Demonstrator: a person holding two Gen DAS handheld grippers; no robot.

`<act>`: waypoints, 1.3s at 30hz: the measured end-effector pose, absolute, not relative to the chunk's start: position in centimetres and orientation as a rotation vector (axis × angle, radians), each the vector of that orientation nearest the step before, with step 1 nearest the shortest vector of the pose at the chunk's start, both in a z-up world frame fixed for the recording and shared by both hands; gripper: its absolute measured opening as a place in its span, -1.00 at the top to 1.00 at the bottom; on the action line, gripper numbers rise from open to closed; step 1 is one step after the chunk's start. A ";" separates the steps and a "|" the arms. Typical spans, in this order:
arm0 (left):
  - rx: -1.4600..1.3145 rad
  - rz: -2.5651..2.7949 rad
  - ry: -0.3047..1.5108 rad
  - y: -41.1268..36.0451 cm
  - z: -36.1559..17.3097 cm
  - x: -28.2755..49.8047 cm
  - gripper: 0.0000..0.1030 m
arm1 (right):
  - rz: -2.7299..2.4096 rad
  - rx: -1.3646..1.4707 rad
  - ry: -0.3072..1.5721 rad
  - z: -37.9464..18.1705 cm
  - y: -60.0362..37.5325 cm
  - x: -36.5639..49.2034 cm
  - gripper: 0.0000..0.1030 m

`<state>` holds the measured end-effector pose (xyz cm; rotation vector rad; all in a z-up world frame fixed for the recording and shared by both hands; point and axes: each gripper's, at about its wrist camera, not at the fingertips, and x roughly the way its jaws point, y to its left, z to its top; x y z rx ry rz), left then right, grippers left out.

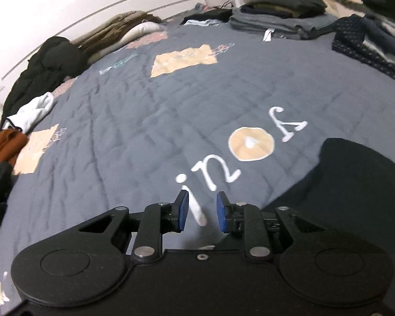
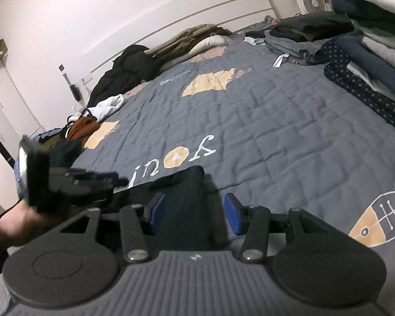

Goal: Fold clothes

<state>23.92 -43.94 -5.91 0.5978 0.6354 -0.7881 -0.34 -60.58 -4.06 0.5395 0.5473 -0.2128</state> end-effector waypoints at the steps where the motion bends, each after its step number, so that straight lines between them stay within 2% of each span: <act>1: 0.584 -0.805 0.645 -43.6 -5.4 23.8 0.53 | -0.211 0.542 0.547 -4.1 -60.6 -0.4 0.05; 5: 0.500 -0.871 0.671 -40.3 -3.1 22.5 0.45 | -0.211 0.553 0.541 -4.0 -61.0 -0.6 0.04; 7: 0.514 -0.902 0.667 -38.9 -3.0 21.3 0.20 | -0.214 0.563 0.542 -4.0 -61.1 -0.7 0.04; 9: 0.532 -0.887 0.675 -38.4 -3.7 21.1 0.08 | -0.216 0.567 0.547 -4.1 -61.1 -0.7 0.04; 13: 0.540 -0.845 0.727 -39.0 -5.8 22.8 0.09 | -0.215 0.560 0.548 -4.0 -60.8 -0.7 0.03; 14: 0.536 -0.843 0.756 -39.3 -6.3 23.4 0.12 | -0.213 0.558 0.548 -3.9 -60.6 -0.6 0.03; 15: 0.530 -0.847 0.780 -39.4 -6.7 24.0 0.46 | -0.210 0.556 0.547 -3.9 -60.5 -0.6 0.03; 16: 0.524 -0.852 0.794 -39.4 -6.8 24.4 0.89 | -0.208 0.555 0.547 -3.9 -60.4 -0.6 0.03; 18: 0.506 -0.850 0.791 -39.3 -6.5 24.8 1.00 | -0.208 0.552 0.545 -3.8 -60.3 -0.6 0.02; 24: 0.397 -0.793 0.760 -38.5 -4.5 27.5 1.00 | -0.213 0.566 0.545 -4.0 -60.7 -0.5 0.02; 27: 0.415 -0.799 0.765 -37.8 -3.8 27.8 0.91 | -0.213 0.567 0.550 -4.1 -60.7 -0.5 0.02; 29: 0.425 -0.815 0.760 -36.5 -3.4 27.5 0.57 | -0.214 0.561 0.554 -4.1 -60.7 -0.5 0.02; 31: 0.434 -0.823 0.758 -34.8 -3.4 27.2 -0.09 | -0.214 0.560 0.559 -4.2 -60.7 -0.4 0.01; 32: 0.441 -0.828 0.756 -34.2 -3.5 27.0 -0.18 | -0.214 0.561 0.562 -4.2 -60.6 -0.4 0.01; 35: 0.474 -0.831 0.760 -33.4 -4.2 26.9 -0.17 | -0.210 0.553 0.568 -4.2 -60.3 -0.3 0.01; 36: 0.480 -0.831 0.765 -33.4 -4.4 27.0 -0.10 | -0.207 0.548 0.569 -4.2 -60.1 -0.2 0.01; 37: 0.486 -0.831 0.770 -33.3 -4.5 27.1 0.08 | -0.205 0.543 0.570 -4.2 -60.0 -0.2 0.00; 39: 0.498 -0.831 0.779 -33.2 -4.8 27.2 0.29 | -0.204 0.538 0.573 -4.2 -59.8 -0.1 0.00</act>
